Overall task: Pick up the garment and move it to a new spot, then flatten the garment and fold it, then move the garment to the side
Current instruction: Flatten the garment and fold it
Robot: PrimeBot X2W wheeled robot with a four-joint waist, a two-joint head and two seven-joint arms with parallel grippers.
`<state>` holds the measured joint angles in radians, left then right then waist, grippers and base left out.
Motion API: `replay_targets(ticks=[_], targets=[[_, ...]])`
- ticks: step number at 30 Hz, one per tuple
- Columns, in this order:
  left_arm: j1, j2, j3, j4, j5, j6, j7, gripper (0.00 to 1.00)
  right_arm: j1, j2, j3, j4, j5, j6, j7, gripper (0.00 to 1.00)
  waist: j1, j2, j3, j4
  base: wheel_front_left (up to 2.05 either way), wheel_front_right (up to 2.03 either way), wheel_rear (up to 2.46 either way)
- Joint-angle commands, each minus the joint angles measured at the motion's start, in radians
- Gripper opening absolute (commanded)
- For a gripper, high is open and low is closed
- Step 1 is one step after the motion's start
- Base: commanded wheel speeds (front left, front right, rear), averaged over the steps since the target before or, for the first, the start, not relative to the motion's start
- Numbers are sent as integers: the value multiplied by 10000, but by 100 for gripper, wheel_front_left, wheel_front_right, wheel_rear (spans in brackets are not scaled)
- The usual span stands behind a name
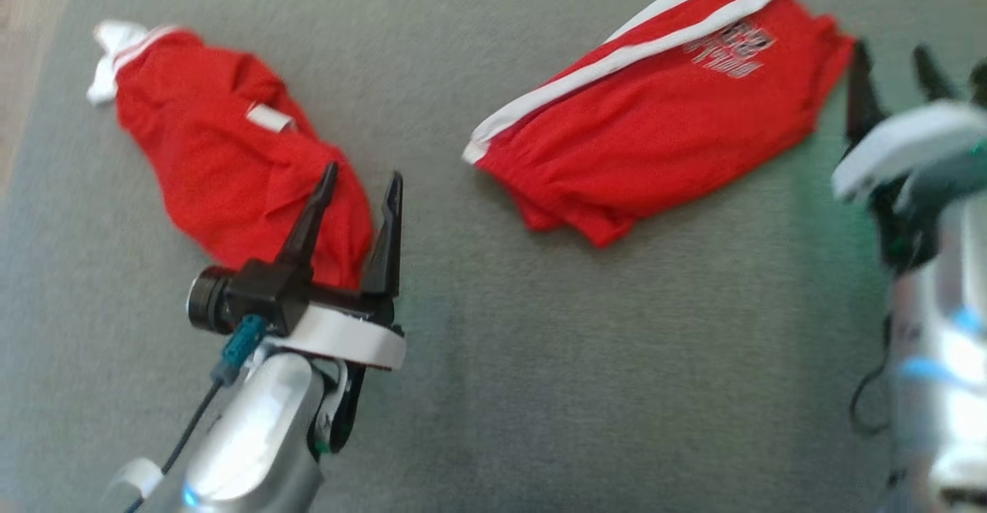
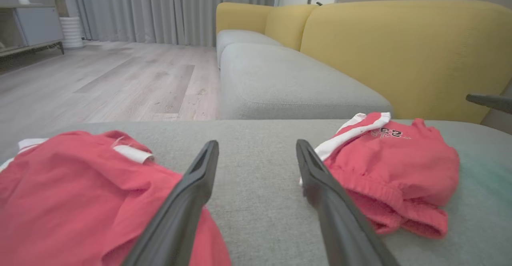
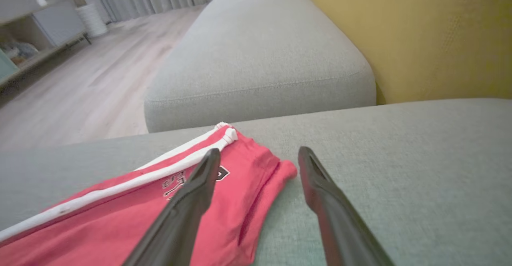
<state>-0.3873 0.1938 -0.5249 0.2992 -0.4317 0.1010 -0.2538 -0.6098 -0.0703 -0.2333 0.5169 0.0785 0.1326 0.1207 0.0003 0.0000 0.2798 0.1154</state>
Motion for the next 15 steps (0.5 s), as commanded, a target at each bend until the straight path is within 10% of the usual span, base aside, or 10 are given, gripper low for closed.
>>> replay_targets(ticks=[1,15], targets=[[-355,98,468,-177,72,-59,-80,100,-498,-96,93,-78,-290,-19,140,100,-3,0,587,541,0,0,0],[-880,-792,1423,55,808,-857,-80,100,-3392,-1151,-2299,3562,-4229,-19,1054,100,-3,0,1630,1556,0,0,0]])
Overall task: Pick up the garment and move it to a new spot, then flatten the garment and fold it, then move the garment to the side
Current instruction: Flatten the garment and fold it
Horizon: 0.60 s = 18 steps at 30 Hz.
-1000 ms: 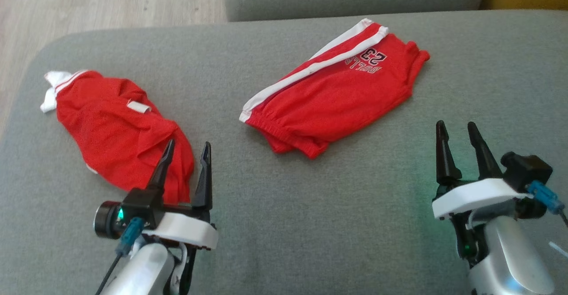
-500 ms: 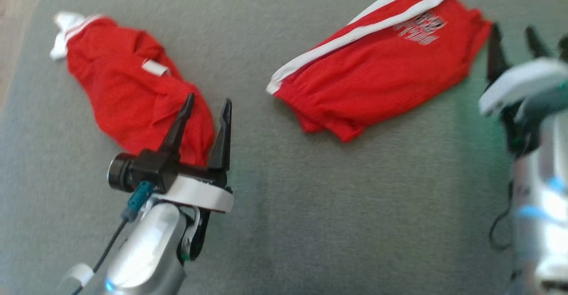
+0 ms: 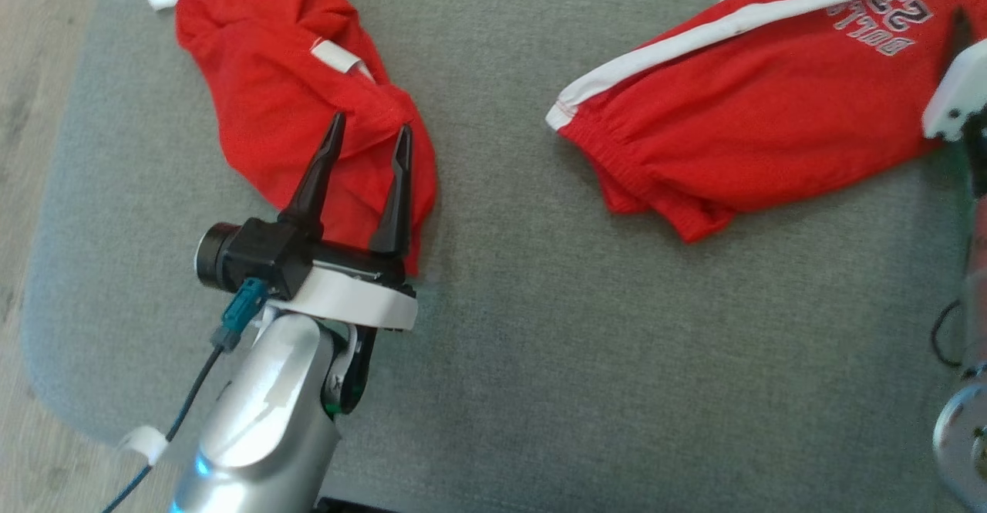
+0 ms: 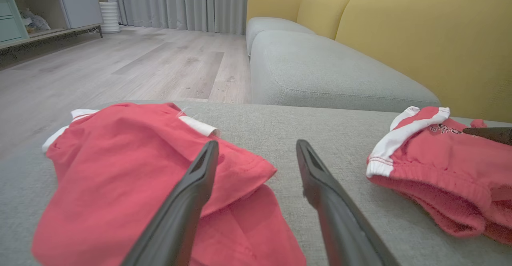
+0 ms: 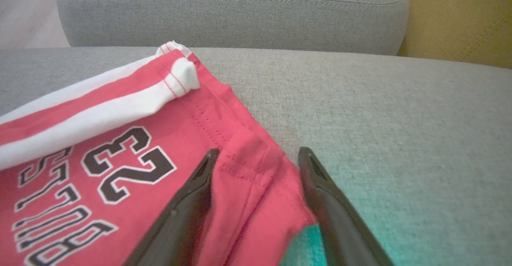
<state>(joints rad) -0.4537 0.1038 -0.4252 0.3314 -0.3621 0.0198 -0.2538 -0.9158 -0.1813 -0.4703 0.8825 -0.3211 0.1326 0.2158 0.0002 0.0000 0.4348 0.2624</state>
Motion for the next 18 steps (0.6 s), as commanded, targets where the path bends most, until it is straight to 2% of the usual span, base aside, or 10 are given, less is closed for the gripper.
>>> replay_targets(ticks=[1,6,7,8,15,18], targets=[[-190,56,476,-281,169,-79,-80,100,-383,-68,-41,82,-418,-19,248,100,-2,0,98,93,0,0,0],[-89,-92,695,-292,347,-223,-80,100,-637,-40,-214,777,-872,-19,789,100,-2,0,182,32,0,0,0],[-73,-116,752,-280,392,-258,-80,100,-683,-24,-228,946,-919,-19,911,79,-2,0,184,3,0,0,0],[-62,-135,812,-262,436,-289,-80,100,-730,-8,-221,1090,-942,-19,961,0,-2,0,179,-32,0,0,0],[10,-212,1161,-77,723,-485,-80,100,-920,1,-316,1658,-409,-19,80,0,-2,0,-176,-435,0,0,0],[182,-250,1279,27,863,-564,-80,100,-768,-179,-482,1879,192,-19,-542,0,-2,0,-570,-747,0,0,0]])
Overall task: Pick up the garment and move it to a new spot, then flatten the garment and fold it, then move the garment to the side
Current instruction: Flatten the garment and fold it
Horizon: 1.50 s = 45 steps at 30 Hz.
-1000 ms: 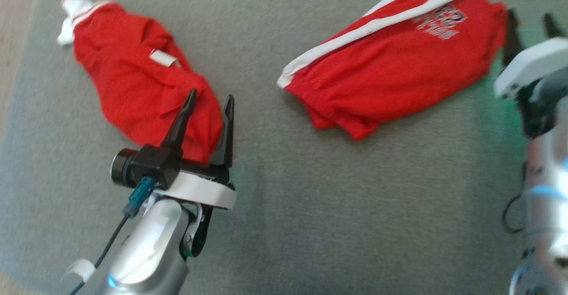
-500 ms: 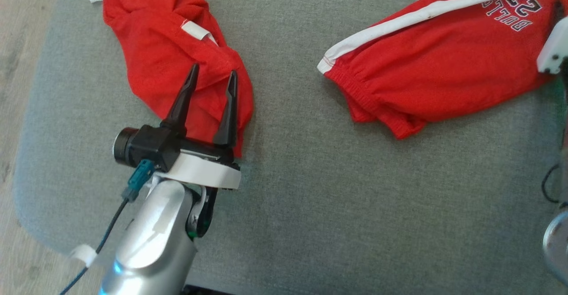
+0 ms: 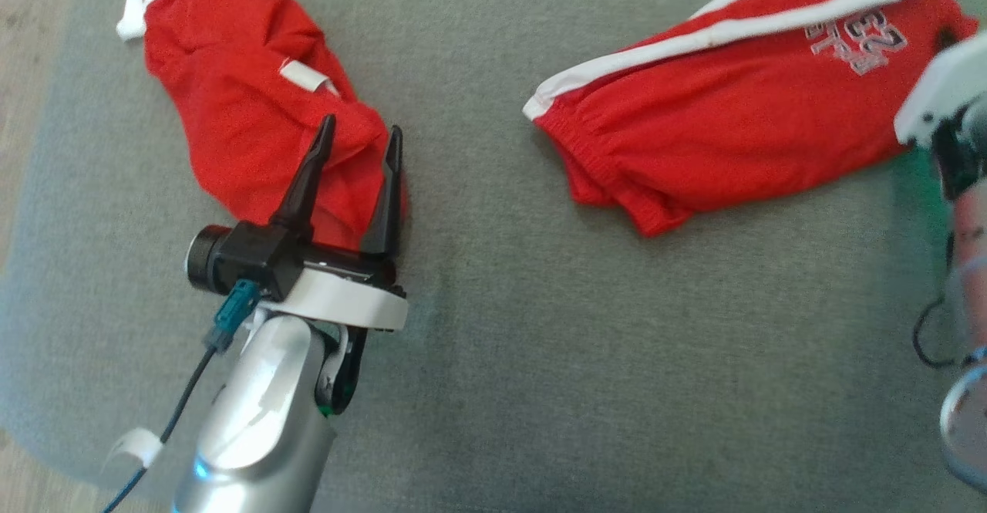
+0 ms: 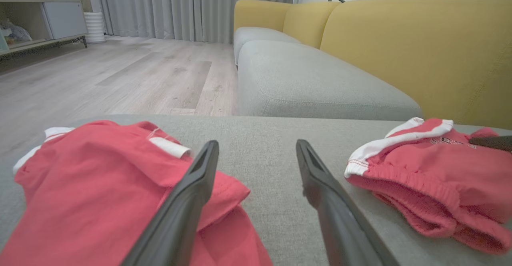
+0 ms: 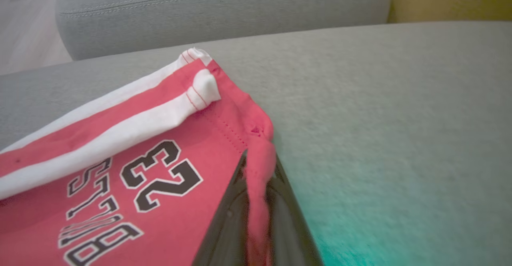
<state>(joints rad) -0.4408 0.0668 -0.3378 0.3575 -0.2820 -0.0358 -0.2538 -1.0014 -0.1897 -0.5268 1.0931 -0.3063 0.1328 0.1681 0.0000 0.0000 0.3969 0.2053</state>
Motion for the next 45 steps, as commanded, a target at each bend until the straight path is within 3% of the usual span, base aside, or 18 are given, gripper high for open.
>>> replay_targets(ticks=[1,7,14,24,32,45], targets=[[108,113,431,-212,92,-23,-80,100,176,-163,28,-188,181,-21,-176,0,0,0,-294,-258,0,0,0],[460,78,555,-81,255,-78,-80,100,1169,-707,-324,-182,717,-21,-617,0,0,0,-886,-623,0,0,0],[790,52,622,6,421,-121,-80,100,2385,-1067,-1425,-664,1533,-21,-957,0,0,0,-1323,-755,0,0,0],[979,58,773,84,512,-185,-80,100,2980,-520,-1774,-1665,2269,-21,-1219,0,0,0,-1507,-785,0,0,0],[1065,46,838,213,554,-162,-80,100,3027,-11,-549,-2326,3405,-21,-1424,0,0,0,-1942,-805,0,0,0],[1371,7,838,318,520,-107,-80,100,3598,1007,3321,-4339,6518,-21,-1197,0,0,0,-2713,-566,0,0,0]])
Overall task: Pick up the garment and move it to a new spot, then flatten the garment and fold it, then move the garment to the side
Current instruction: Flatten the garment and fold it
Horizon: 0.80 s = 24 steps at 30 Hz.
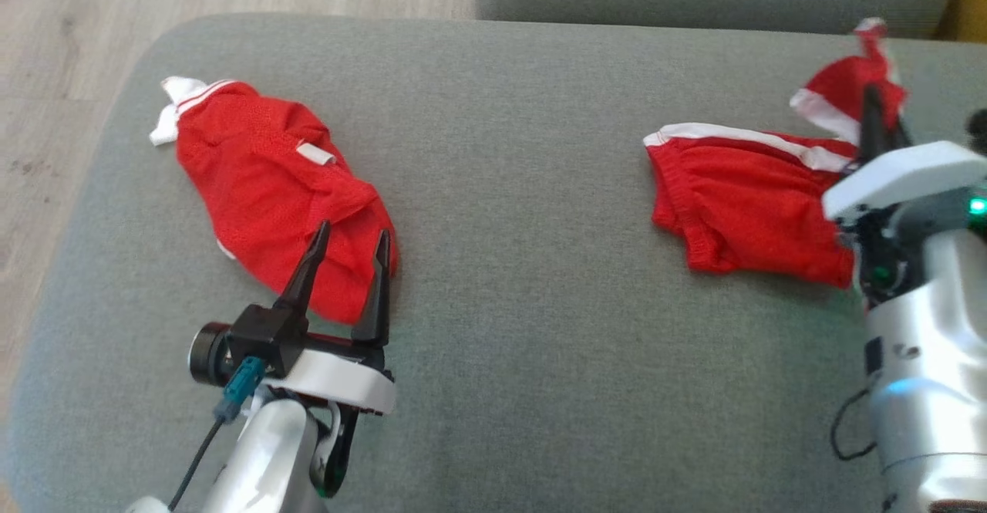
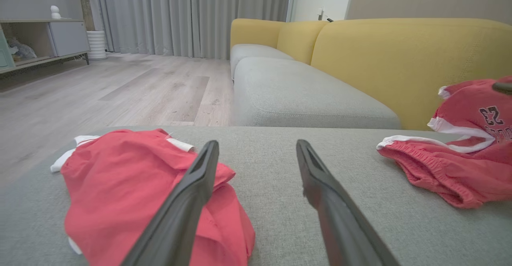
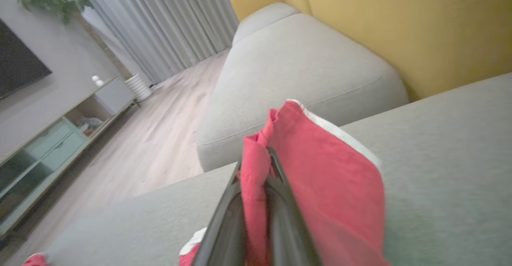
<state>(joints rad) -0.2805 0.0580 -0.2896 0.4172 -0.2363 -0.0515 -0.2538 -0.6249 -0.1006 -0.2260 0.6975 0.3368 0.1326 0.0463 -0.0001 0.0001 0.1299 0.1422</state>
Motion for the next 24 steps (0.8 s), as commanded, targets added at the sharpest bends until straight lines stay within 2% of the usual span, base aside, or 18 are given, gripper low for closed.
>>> replay_targets(ticks=[1,6,12,20,21,24], targets=[[-218,92,346,-278,61,52,-80,100,-141,171,580,-473,257,-19,29,0,1,-1,-62,120,0,0,0],[-195,95,328,-265,45,69,-80,100,-106,361,1745,-457,804,-19,68,0,1,-1,-68,374,0,0,0],[-213,80,287,-209,-2,76,-80,100,-37,441,3062,186,1059,-19,-103,0,1,-1,-54,600,0,0,0],[-233,97,348,-149,-72,153,-80,100,111,346,5130,1561,686,-19,-360,0,1,-1,-149,553,0,0,0],[-229,106,363,-159,-77,159,-80,100,135,323,5360,1721,527,-19,-483,100,1,-1,-179,504,0,0,0],[-191,123,383,-186,-87,177,-80,100,215,358,5700,2030,479,-19,-975,100,1,-1,-276,311,0,0,0]])
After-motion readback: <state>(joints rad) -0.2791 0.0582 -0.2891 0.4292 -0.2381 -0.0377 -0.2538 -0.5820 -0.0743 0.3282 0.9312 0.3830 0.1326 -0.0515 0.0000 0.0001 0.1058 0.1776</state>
